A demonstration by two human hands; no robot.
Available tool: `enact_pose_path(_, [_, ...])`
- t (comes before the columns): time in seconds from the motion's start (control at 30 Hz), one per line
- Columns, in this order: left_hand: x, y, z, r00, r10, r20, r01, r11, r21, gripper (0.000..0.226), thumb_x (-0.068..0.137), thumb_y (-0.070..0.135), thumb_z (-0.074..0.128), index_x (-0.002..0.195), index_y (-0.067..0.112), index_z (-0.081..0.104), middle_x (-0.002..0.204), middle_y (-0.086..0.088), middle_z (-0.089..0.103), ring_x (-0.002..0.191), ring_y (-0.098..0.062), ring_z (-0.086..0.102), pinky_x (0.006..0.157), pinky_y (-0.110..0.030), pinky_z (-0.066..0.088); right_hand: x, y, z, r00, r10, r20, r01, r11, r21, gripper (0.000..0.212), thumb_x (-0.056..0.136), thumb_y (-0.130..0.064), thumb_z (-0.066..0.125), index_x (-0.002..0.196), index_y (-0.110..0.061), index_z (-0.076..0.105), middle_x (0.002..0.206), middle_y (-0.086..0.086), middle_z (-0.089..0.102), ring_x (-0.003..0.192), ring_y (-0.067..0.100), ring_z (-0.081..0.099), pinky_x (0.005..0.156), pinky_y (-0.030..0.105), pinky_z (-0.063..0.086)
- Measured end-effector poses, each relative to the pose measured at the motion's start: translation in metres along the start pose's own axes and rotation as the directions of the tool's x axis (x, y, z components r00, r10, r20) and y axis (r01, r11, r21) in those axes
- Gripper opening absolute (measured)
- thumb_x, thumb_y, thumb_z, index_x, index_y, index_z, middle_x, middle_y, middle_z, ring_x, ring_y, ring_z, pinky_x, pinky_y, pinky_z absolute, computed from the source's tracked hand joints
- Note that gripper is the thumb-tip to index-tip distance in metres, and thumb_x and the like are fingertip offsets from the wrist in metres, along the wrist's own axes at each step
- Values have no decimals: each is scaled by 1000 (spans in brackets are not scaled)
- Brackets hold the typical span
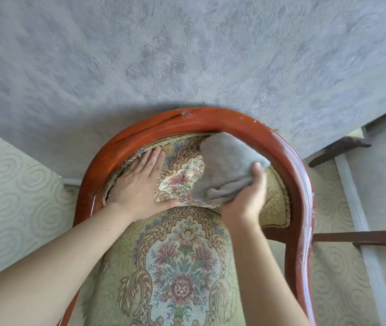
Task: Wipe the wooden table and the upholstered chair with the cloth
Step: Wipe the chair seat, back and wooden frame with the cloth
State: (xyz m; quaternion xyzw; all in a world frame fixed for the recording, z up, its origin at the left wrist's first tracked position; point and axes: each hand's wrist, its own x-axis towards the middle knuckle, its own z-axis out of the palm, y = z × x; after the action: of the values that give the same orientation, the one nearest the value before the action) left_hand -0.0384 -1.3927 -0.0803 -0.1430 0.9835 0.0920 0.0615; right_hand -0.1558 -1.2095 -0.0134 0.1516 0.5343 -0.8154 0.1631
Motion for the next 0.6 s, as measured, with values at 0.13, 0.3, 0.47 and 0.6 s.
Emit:
enact_pose_path(0.13, [0,-4,-1,1000,16,4,-16,999,-44,122,69,101,9,151,20,-32,158,2,-38,147,-15,-30,121,-32,-9,-2,-43,-32,975,-179,-132,175,984,-42,38,100,-38,42,93,-23,77,87,0,78,81,13,74,69,32,60])
enact_pose_path(0.3, [1,-5,-1,1000,17,19,-16,999,-39,126,66,102,8,152,18,-31,157,1,-40,149,-17,-28,123,-34,-6,1,-23,-21,868,-482,-119,259,643,-721,62,87,-56,29,55,-13,61,50,2,62,49,15,60,47,22,42])
enact_pose_path(0.47, [1,-6,-2,1000,16,21,-15,998,-57,129,67,102,19,154,18,-27,160,1,-35,150,-17,-25,124,-34,-5,22,45,22,897,-414,155,318,359,-878,67,95,-54,13,122,-8,55,129,20,59,103,34,66,86,47,57])
enact_pose_path(0.6, [2,-4,-3,1000,10,-4,-10,996,-88,129,68,97,36,159,18,-13,165,1,-23,152,-15,-19,125,-35,1,17,69,55,830,-415,371,499,259,-827,56,99,-37,24,131,-4,56,143,20,52,132,31,45,115,46,35])
